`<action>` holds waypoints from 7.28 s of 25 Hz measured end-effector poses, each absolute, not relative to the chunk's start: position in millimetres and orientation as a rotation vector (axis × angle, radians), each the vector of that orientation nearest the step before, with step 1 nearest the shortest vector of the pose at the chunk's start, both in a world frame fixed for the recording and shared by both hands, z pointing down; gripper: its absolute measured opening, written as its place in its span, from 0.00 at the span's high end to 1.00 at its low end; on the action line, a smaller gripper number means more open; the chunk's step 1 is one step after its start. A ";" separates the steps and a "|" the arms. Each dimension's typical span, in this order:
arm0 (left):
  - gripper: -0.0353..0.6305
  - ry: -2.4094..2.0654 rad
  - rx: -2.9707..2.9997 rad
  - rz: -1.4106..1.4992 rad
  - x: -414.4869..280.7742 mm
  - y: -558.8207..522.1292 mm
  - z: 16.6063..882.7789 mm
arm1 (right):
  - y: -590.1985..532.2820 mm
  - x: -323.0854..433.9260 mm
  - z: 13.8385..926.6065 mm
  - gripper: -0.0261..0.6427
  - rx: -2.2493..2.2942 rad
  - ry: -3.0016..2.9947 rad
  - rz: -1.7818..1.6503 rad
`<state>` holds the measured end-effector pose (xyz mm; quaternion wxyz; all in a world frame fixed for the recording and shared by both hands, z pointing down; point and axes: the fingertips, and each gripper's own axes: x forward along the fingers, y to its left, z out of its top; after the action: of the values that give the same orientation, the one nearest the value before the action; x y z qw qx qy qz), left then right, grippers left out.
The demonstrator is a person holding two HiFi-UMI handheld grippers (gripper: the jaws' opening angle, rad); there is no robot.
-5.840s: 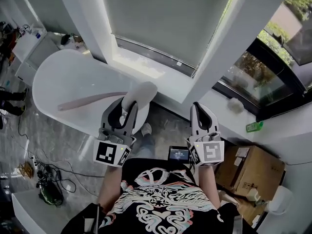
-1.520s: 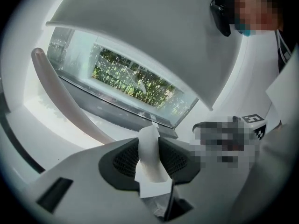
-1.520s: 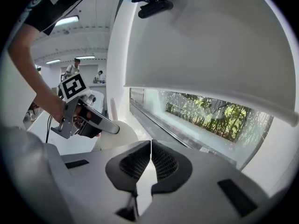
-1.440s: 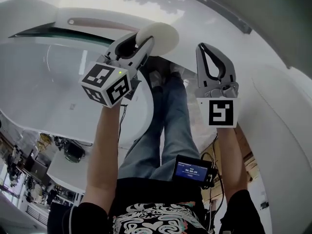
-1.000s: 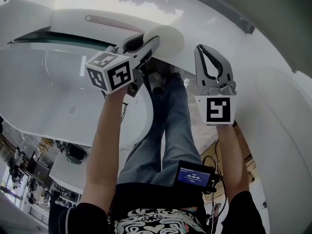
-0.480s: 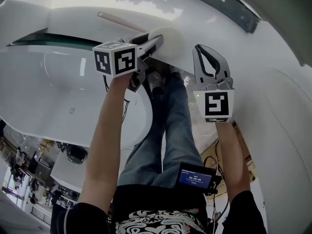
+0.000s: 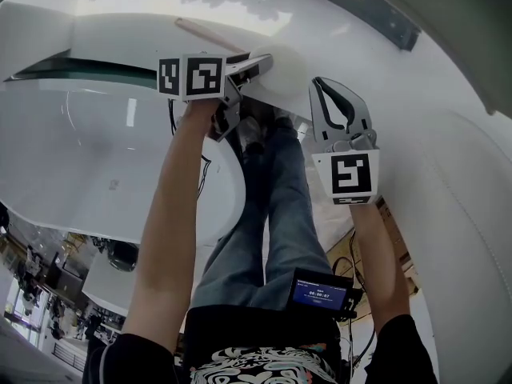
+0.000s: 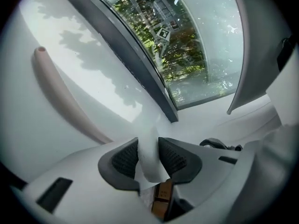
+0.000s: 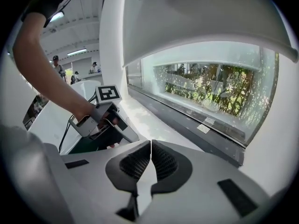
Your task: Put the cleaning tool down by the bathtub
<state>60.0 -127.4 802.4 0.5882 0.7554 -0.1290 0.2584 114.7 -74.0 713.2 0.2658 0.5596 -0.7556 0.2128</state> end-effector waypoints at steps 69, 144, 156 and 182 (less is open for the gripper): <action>0.92 -0.848 2.234 0.585 -18.8 -148.3 625.9 | -84.3 97.9 583.1 0.92 1.465 -2.175 0.488; 0.92 -1.406 2.791 0.089 -102.4 -96.9 153.3 | -67.6 52.8 172.4 0.92 1.753 -2.347 0.021; 0.92 -1.449 2.761 0.054 -115.6 -103.9 136.1 | -75.8 41.9 156.0 0.92 1.813 -2.329 -0.063; 0.92 -1.361 2.839 0.132 -90.0 -87.1 147.9 | -55.7 63.1 154.8 0.92 1.927 -2.320 0.039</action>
<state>-90.0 -87.1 147.9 -0.0047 0.9009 -0.4320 0.0418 63.1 -55.7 154.8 0.0629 0.6377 -0.7676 0.0130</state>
